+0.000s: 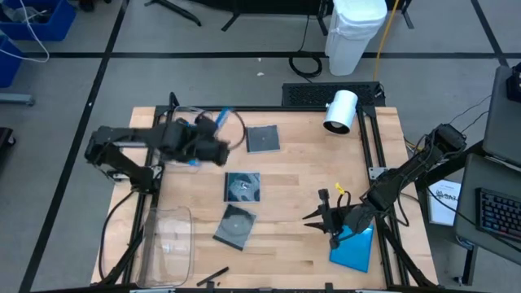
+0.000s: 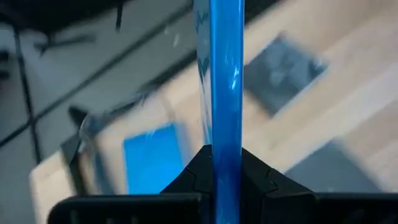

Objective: Pick & place jewel cases by type
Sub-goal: Put the top blue CD case into the top transparent bin

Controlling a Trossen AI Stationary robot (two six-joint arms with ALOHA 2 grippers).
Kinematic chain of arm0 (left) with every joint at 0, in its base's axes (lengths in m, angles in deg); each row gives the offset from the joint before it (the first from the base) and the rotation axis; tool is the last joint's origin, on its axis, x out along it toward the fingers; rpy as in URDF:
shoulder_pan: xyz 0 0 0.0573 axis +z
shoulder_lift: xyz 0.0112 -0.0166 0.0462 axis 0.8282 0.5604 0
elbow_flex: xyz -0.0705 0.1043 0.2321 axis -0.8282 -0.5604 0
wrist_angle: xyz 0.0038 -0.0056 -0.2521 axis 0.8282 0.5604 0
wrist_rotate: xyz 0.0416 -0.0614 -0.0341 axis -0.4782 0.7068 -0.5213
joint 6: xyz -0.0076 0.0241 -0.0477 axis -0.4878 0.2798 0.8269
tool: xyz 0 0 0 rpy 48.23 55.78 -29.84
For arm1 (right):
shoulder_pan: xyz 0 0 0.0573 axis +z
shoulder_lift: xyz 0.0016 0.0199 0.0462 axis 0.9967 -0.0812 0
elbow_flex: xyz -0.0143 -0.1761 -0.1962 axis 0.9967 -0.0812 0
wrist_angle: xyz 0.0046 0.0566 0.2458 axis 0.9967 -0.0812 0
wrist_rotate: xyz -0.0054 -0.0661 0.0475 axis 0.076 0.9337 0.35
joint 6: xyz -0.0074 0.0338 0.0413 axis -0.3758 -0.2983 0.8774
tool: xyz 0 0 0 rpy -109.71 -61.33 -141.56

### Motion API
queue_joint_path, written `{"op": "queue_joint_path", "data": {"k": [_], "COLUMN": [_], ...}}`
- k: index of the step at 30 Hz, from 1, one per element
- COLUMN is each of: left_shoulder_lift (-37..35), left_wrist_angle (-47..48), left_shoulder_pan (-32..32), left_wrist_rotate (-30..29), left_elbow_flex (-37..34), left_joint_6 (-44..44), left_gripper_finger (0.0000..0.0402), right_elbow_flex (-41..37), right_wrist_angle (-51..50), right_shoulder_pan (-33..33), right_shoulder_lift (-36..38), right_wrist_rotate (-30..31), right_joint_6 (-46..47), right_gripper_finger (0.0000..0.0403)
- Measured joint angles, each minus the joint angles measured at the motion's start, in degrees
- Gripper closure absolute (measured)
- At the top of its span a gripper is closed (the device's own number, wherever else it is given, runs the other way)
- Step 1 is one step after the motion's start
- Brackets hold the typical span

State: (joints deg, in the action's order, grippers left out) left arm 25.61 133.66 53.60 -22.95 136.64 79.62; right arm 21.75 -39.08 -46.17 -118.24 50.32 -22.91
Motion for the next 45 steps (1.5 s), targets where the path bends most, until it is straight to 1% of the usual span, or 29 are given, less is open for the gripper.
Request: {"op": "queue_joint_path", "data": {"k": [3, 8, 11, 14, 16, 23, 25, 27, 29, 32, 37, 41, 45], "left_shoulder_lift": [-0.4, -0.1, -0.2, -0.2, -0.2, -0.2, -0.2, -0.2, -0.2, -0.2, -0.2, -0.2, -0.2], "left_wrist_angle": [-0.1, 0.1, -0.2, 0.0, -0.1, 0.1, 0.0, -0.1, 0.0, -0.1, -0.5, -2.0, -6.1], "left_shoulder_pan": [7.6, 18.9, 23.9, 27.4, 28.4, 31.0, 31.2, 31.3, 31.4, 31.3, 30.7, 30.1, 29.4], "left_wrist_rotate": [5.9, 11.5, 12.6, 16.6, 18.4, 21.4, 21.3, 20.0, 18.8, 17.7, 17.7, 17.7, 17.8], "left_elbow_flex": [-0.2, -0.1, -0.5, -2.9, -6.1, -21.4, -25.2, -28.3, -30.8, -33.4, -34.5, -34.5, -34.2], "left_joint_6": [-4.7, -9.9, -11.0, -11.1, -11.3, -11.1, -10.6, -10.3, -10.2, -10.2, -9.6, -9.3, -10.1], "left_gripper_finger": [0.0369, 0.0369, 0.0369, 0.0369, 0.0369, 0.0369, 0.0369, 0.0367, 0.0346, 0.0295, 0.0228, 0.0195, 0.0177], "right_elbow_flex": [0.0, 0.0, 0.0, 0.0, 0.0, 0.0, 0.0, 0.0, 0.0, 0.0, 0.0, 0.0, 0.0], "right_wrist_angle": [-0.5, -1.1, -1.3, -1.4, -1.6, -2.5, -2.5, -2.5, -2.5, -2.5, -2.5, -2.5, -2.5], "right_shoulder_pan": [0.1, 0.1, 0.1, 0.1, 0.1, 0.1, 0.1, 0.1, 0.1, 0.0, 0.0, 0.0, 0.0], "right_shoulder_lift": [0.0, 0.0, 0.0, 0.0, 0.0, 0.0, 0.0, 0.0, 0.0, 0.0, 0.0, 0.0, 0.0], "right_wrist_rotate": [0.0, -0.2, -0.1, -0.1, -0.1, -1.6, -1.6, -1.6, -1.6, -1.5, -1.5, -1.4, -1.4], "right_joint_6": [0.9, 1.1, 1.1, 1.1, 1.1, 1.1, 1.1, 1.1, 1.1, 1.0, 0.9, 0.9, 1.1], "right_gripper_finger": [0.033, 0.033, 0.033, 0.033, 0.033, 0.033, 0.033, 0.033, 0.033, 0.033, 0.033, 0.033, 0.033]}}
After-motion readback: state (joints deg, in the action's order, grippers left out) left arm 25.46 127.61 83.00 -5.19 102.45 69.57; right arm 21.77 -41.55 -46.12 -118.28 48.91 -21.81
